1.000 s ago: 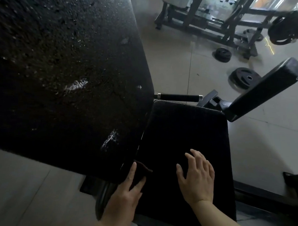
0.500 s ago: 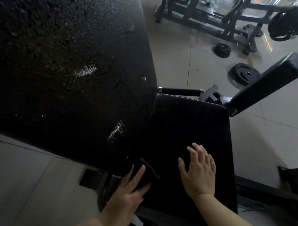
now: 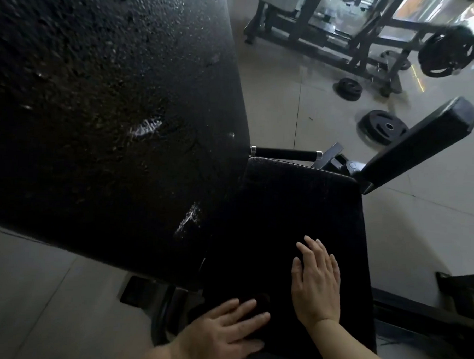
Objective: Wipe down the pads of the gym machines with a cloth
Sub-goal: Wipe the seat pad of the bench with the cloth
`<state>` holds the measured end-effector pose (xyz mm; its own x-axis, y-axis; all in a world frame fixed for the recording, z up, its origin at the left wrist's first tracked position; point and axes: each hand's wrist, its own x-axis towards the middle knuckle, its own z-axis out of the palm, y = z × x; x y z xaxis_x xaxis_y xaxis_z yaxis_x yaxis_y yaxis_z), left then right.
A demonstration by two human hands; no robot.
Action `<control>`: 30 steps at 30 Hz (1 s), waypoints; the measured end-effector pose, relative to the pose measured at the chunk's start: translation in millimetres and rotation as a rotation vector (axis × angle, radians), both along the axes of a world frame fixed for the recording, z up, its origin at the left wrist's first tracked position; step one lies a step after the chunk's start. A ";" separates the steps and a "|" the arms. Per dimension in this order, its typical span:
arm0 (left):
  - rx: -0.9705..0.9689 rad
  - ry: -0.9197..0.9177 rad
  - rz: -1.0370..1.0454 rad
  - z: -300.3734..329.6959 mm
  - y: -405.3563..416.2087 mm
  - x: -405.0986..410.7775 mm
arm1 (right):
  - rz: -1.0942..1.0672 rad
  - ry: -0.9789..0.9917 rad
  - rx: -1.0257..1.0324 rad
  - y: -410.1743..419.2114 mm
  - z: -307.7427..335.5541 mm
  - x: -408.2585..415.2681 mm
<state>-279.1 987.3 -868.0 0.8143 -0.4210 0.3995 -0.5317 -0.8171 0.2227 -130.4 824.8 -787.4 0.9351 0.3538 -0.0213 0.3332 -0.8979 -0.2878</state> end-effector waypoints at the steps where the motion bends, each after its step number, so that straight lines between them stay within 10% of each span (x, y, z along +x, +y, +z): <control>1: 0.035 0.007 -0.039 1.9 2.0 -0.4 | 0.007 -0.006 0.002 0.1 -0.3 0.2; 4: 0.070 0.042 -0.141 21.6 18.2 7.4 | -0.014 0.006 0.056 -0.2 -0.2 2.2; 7: -0.282 0.195 -0.020 46.1 31.4 15.1 | -0.030 -0.037 0.185 7.5 12.0 -11.9; 10: -0.441 0.281 0.172 57.8 31.4 19.3 | 0.310 -0.116 0.332 22.6 15.5 -57.9; 22: -0.825 0.441 0.367 66.1 16.8 38.1 | 0.818 -0.031 -0.241 13.5 -2.8 -99.9; 30: -0.361 0.557 0.351 72.8 10.0 70.8 | 0.961 -0.072 -0.286 -44.5 1.0 -73.6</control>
<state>-208.3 997.3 -795.2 0.9987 -0.0203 -0.0465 0.0161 -0.7431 0.6690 -204.0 780.4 -786.4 0.2576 0.9498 -0.1777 0.9611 -0.2707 -0.0540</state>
